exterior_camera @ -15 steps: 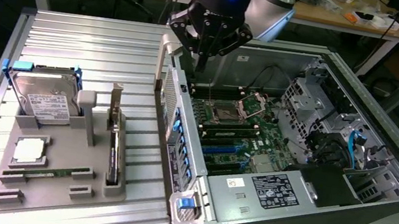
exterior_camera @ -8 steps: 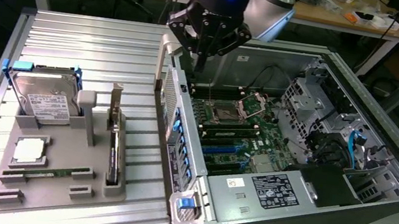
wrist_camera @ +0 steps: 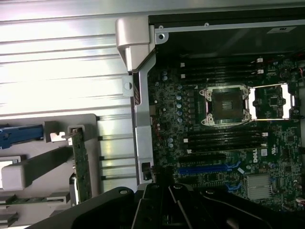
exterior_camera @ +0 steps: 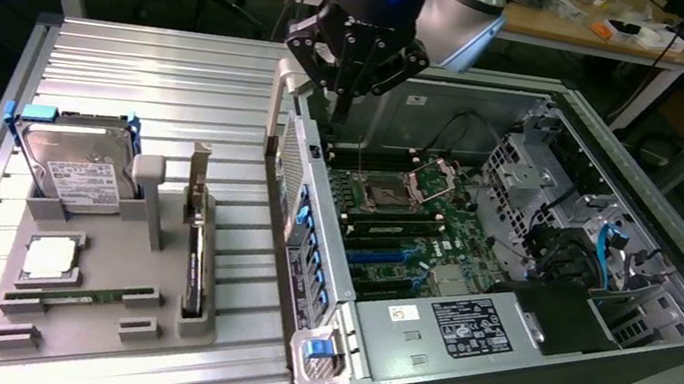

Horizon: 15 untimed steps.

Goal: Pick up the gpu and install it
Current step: 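Reach for the gpu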

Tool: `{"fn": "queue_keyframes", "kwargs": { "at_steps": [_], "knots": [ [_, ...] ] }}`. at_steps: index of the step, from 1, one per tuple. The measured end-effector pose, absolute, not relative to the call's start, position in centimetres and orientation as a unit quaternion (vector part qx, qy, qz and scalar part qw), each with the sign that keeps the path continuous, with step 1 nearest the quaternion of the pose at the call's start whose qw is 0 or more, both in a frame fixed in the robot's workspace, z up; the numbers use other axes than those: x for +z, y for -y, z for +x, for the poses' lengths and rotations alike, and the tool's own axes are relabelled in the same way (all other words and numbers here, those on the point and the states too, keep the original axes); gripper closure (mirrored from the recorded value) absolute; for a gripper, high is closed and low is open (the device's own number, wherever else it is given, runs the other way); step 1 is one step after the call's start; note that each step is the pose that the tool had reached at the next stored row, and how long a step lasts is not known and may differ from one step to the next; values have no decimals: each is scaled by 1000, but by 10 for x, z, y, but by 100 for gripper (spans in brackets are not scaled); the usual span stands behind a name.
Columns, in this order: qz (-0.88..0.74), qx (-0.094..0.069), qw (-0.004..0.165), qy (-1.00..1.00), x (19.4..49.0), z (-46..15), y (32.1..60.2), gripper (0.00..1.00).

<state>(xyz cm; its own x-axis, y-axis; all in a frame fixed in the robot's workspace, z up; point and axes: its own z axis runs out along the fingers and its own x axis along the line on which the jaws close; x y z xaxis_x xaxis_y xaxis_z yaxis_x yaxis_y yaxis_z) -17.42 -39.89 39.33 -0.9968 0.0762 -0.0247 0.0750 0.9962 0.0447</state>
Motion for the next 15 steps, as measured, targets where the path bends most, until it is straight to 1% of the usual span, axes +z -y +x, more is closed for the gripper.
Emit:
{"fn": "queue_keyframes", "kwargs": {
  "at_steps": [15],
  "knots": [
    [38, 22, 13, -999, 393, -177, 399, 89]
  ]
}}
